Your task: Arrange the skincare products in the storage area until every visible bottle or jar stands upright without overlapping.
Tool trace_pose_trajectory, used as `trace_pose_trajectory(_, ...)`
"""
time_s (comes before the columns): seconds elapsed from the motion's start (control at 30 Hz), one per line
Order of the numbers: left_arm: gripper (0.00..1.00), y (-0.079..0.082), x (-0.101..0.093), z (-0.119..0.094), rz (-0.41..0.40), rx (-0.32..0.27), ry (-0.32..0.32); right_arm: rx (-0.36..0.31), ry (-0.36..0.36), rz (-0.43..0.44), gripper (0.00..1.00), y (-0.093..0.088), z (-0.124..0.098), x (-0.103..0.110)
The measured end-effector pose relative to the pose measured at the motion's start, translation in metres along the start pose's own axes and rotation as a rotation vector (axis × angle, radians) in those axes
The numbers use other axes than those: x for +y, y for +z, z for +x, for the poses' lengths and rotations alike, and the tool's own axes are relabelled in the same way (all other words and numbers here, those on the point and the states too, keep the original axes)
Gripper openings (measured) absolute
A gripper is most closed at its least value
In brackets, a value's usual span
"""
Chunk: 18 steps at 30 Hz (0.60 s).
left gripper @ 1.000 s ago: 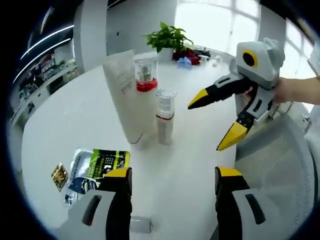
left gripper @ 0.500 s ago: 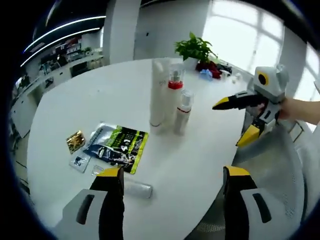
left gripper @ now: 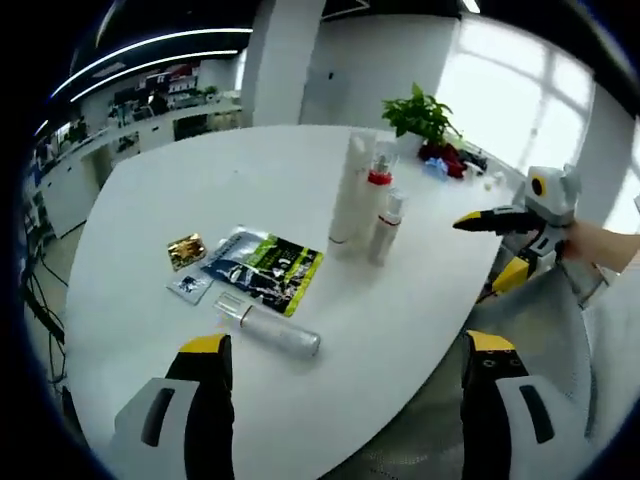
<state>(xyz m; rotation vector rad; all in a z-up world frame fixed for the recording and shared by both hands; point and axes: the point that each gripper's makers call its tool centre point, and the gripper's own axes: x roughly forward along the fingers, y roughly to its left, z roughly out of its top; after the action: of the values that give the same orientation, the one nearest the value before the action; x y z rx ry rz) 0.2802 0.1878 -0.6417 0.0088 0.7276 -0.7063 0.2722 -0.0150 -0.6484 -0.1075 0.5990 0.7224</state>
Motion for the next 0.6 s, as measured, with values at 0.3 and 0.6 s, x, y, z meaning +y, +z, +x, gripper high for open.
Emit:
trace_pose_trajectory(0.3,0.97,-0.007,0.006,-0.018,-0.027,-0.041,0.057,-0.021,-0.028,0.020,0.87,-0.002,-0.012,-0.001)
trace_pose_trajectory(0.6,0.97,-0.020,0.018,-0.032,-0.058,-0.035,0.108,-0.012,-0.029,0.027,0.89,-0.008,-0.012,0.002)
